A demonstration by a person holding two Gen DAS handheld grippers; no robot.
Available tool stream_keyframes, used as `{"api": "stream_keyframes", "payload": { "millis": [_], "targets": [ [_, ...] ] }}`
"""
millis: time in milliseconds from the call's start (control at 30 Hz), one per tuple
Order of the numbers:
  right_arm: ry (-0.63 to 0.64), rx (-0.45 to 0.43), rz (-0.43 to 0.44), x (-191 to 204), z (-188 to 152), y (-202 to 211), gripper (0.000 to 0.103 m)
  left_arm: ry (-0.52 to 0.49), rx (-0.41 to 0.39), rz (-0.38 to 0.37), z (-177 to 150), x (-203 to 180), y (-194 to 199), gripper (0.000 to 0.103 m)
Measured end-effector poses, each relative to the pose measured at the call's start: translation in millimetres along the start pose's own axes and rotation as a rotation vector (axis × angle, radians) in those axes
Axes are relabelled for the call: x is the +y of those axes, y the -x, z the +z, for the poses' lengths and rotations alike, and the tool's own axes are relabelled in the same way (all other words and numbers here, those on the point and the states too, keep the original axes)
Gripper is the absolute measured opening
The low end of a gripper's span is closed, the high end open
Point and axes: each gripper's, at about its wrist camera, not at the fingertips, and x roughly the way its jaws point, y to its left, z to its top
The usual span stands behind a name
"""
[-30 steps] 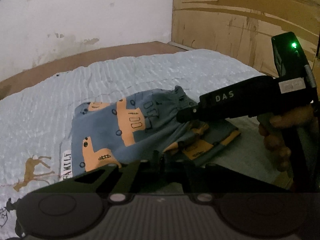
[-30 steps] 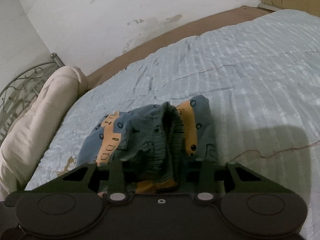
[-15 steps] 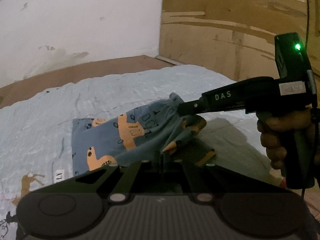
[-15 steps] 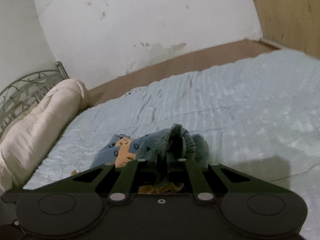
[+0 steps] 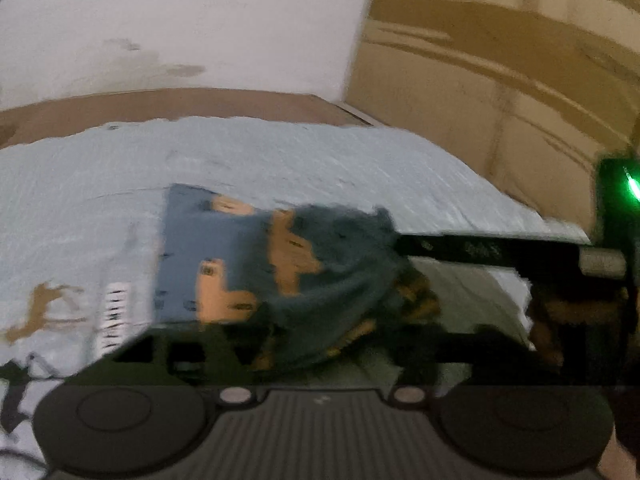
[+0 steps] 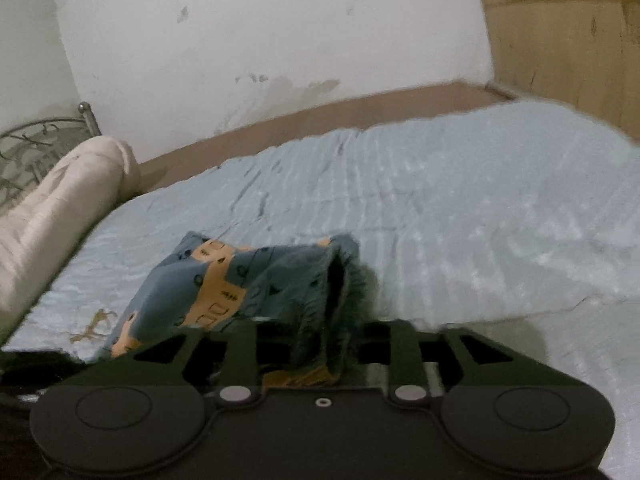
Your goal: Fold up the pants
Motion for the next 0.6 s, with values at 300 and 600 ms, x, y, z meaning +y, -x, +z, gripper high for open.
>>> {"api": "stream_keyframes", "payload": {
  "millis": [300, 600],
  "targets": [
    [0.135, -0.075, -0.141, 29, -18, 0, 0.101, 0.076, -0.036, 0.356, 3, 29, 0, 0.103],
    [0.211, -0.015, -0.245, 24, -45, -3, 0.102, 0.122, 0.064, 0.363, -20, 58, -7, 0.103]
  ]
}}
